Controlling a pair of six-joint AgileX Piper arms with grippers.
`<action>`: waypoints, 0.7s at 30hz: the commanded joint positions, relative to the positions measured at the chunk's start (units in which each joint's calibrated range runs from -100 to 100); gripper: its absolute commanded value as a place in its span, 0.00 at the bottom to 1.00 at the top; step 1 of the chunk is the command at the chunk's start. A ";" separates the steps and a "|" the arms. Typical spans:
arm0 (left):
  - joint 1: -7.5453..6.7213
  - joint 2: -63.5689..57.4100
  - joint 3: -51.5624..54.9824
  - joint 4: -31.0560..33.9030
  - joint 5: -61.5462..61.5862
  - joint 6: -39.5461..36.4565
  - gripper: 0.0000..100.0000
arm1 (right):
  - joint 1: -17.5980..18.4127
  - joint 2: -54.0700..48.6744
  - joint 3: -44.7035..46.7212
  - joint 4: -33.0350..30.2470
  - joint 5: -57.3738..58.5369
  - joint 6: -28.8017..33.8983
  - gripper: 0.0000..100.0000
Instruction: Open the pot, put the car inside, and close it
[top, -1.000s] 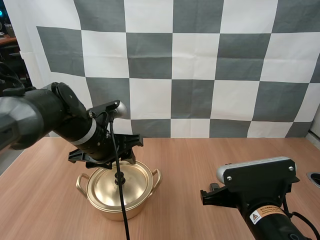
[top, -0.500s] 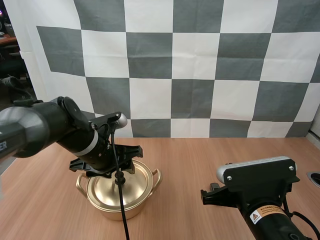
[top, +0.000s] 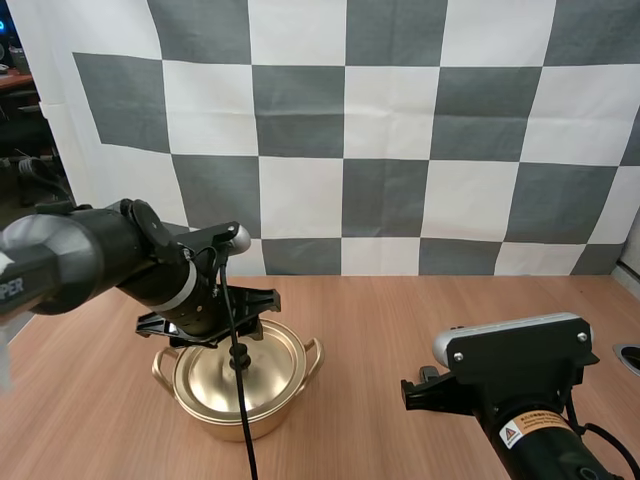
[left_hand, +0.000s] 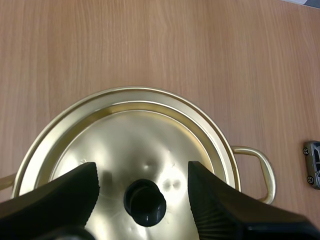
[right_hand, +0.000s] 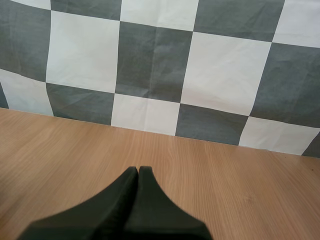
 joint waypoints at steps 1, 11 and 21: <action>-0.02 0.36 0.03 0.00 -0.06 -0.06 0.82 | -0.02 0.07 0.00 0.04 0.02 0.04 0.00; -0.02 3.94 0.03 -0.04 2.93 0.23 0.82 | -0.02 0.07 0.00 -0.07 -0.11 0.04 0.00; -0.02 5.36 0.03 -0.70 3.13 1.02 0.81 | -0.02 0.07 0.00 -0.07 -0.11 0.04 0.00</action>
